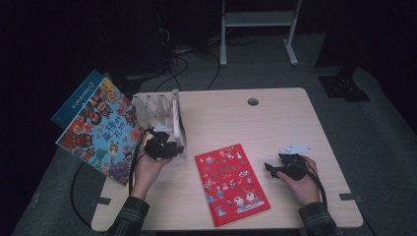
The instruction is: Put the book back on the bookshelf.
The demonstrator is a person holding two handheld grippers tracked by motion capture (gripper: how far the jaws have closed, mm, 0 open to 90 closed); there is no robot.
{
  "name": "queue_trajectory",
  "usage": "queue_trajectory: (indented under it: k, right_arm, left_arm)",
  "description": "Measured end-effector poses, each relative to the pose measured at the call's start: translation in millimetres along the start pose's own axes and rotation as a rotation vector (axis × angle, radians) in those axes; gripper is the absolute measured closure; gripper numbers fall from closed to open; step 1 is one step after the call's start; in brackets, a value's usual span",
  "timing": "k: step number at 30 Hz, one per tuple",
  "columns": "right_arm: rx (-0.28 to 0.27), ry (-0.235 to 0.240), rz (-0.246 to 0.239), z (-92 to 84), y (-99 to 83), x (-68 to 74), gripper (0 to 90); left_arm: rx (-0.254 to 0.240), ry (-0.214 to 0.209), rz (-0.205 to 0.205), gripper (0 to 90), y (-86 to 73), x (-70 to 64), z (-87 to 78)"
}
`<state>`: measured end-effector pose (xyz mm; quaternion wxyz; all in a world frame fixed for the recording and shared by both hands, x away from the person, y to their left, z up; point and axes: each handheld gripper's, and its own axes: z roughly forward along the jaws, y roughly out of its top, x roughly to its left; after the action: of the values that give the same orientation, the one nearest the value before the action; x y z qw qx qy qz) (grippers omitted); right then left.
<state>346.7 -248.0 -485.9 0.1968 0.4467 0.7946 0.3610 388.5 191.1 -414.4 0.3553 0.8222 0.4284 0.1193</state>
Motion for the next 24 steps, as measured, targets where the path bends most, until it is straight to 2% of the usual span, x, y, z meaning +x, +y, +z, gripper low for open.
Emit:
queue_trajectory:
  k: [2, 4, 6, 12, 15, 24]
  right_arm:
    - [0.000, 0.000, 0.001, 0.0, 0.0, -0.1, 25.8]
    - [0.000, 0.000, 0.001, 0.0, 0.0, -0.1, 25.8]
    - [0.000, 0.000, 0.001, 0.1, 0.0, -0.1, 25.6]
    - [0.005, -0.004, 0.003, 0.6, 0.1, -0.2, 21.3]
    - [0.007, -0.004, 0.001, 0.6, 0.0, -0.3, 20.6]
    - [0.012, -0.001, 0.001, 0.6, 0.0, -0.5, 18.7]
  left_arm:
    - [0.005, 0.002, 0.006, 48.4, -2.4, 0.7, -1.4]
    - [0.013, 0.009, 0.008, 45.9, -5.4, 1.6, -2.9]
    - [0.023, -0.005, 0.015, 40.1, -10.3, 2.3, -5.9]
    - [0.035, -0.046, 0.041, 31.4, -19.5, 1.2, -12.3]
    - [0.044, -0.063, 0.057, 22.9, -25.4, -2.9, -13.2]
    - [0.068, -0.106, 0.113, 11.9, -48.3, -21.7, -13.9]
